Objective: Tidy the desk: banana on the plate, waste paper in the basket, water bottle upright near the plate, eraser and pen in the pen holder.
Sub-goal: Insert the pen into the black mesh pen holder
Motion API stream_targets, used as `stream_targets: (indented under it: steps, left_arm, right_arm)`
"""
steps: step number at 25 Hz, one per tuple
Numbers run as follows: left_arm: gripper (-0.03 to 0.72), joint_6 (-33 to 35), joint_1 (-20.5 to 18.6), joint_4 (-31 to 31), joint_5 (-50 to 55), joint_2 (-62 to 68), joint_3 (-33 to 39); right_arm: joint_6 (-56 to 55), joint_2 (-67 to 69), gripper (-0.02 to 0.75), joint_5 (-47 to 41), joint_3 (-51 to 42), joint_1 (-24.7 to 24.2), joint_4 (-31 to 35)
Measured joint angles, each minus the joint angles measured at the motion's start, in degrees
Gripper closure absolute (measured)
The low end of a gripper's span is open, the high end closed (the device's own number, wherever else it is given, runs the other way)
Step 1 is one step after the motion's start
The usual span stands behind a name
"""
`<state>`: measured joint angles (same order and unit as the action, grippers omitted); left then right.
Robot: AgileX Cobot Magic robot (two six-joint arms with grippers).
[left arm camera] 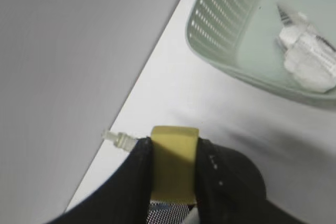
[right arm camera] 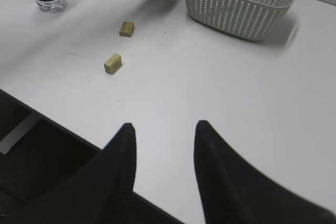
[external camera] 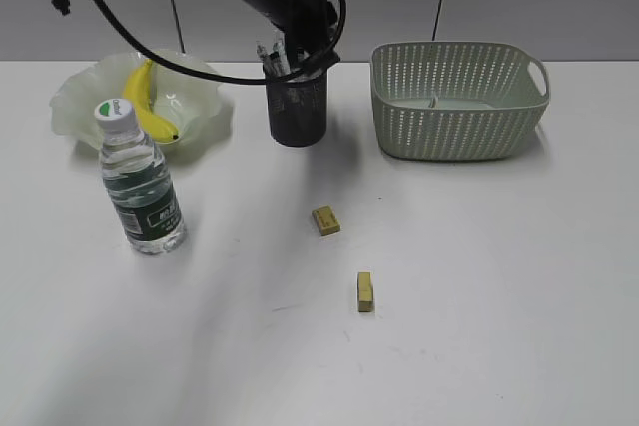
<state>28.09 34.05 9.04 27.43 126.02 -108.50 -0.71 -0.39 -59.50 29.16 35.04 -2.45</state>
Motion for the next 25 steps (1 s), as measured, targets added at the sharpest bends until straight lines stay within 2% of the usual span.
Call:
stream_targets:
  steps: [6,17,22,25]
  left_arm:
    - [0.505,0.11,-1.81,0.14,-0.43,2.27,0.05]
    - [0.503,0.16,-2.62,0.56,-1.92,2.40,0.05]
    - [0.405,0.16,-2.73,1.43,-2.28,2.40,0.05]
    - [0.380,0.16,-2.73,2.15,-2.82,2.40,0.05]
  right_arm:
    - [0.00,0.00,0.430,0.00,0.00,0.00,0.00]
    - [0.00,0.00,0.430,0.00,0.00,0.00,0.00]
    - [0.00,0.00,0.430,0.00,0.00,0.00,0.00]
    - [0.00,0.00,0.430,0.00,0.00,0.00,0.00]
